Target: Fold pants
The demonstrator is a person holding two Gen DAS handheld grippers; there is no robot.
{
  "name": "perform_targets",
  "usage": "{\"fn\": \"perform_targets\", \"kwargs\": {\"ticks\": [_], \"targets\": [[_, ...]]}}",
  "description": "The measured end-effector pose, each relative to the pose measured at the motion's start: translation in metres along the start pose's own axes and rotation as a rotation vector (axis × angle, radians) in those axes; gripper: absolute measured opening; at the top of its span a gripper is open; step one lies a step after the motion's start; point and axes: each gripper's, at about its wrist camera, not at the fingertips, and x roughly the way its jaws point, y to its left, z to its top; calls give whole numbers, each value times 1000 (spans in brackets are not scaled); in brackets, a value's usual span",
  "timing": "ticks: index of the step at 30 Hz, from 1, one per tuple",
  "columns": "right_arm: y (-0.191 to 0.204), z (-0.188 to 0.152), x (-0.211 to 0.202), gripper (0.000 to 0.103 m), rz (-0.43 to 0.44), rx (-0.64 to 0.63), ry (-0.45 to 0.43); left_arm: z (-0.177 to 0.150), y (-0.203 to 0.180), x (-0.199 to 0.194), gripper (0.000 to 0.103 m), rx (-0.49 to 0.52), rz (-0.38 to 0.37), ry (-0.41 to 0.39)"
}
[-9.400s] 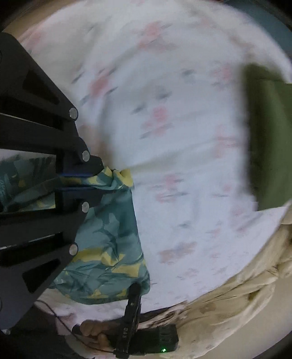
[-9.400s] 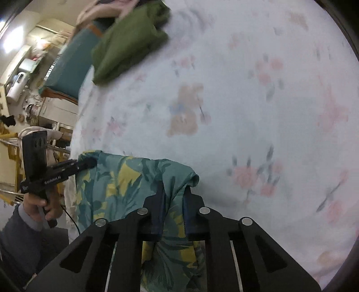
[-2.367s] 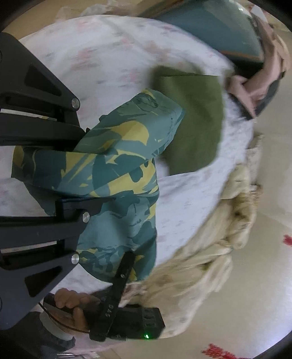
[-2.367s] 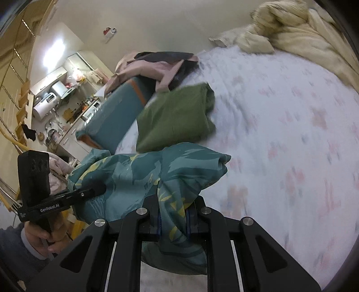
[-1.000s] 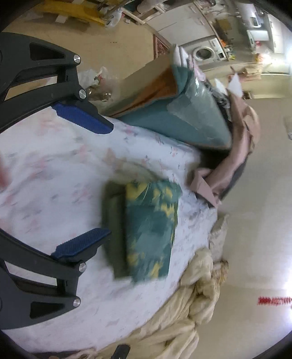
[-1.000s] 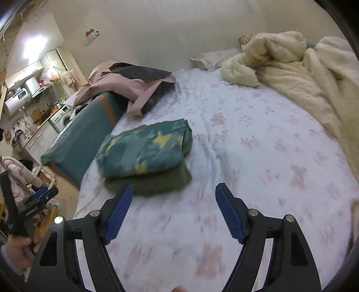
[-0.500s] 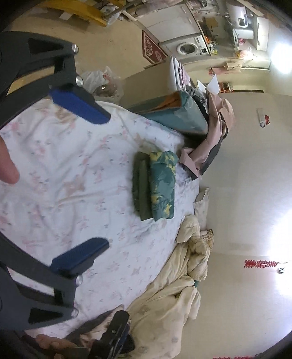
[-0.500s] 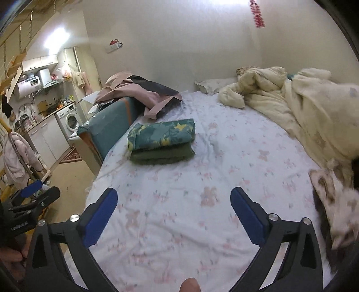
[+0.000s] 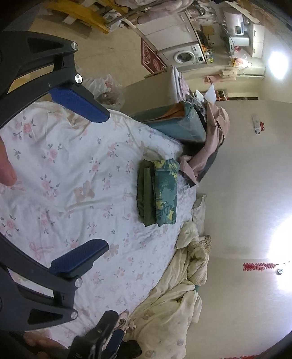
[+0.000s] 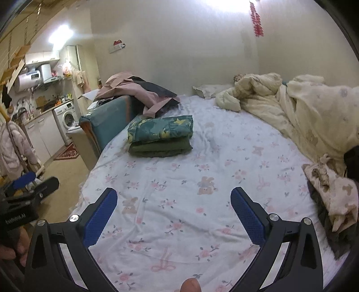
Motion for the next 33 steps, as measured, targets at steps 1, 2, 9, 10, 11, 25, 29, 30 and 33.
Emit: {"fn": "perform_targets", "kwargs": {"ticks": [1, 2, 9, 10, 11, 25, 29, 30, 33], "targets": [[0, 0, 1, 103, -8, 3, 2, -2, 1, 0, 103, -10, -2, 5], [0, 0, 1, 103, -15, 1, 3, -4, 1, 1, 103, -20, -4, 15], [17, -7, -9, 103, -18, -40, -14, -15, -3, -11, 103, -39, -15, 16], [18, -9, -10, 103, -19, -45, -13, -15, -4, -13, 103, -40, -15, 15], [20, -11, -11, 103, -16, -46, -12, -16, -4, -15, 103, -42, -15, 13], [27, -13, -12, 103, -16, -68, -27, -17, -6, -13, 103, -37, -18, 7], [27, -13, -13, 103, -12, -68, -29, -16, -1, -9, 103, -58, -11, 24], [27, -14, -14, 103, -14, -71, -29, -16, 0, -8, 103, -64, -13, 26], [28, -14, -13, 103, -15, -76, -24, -16, 1, -8, 103, -74, -14, 28]]}}
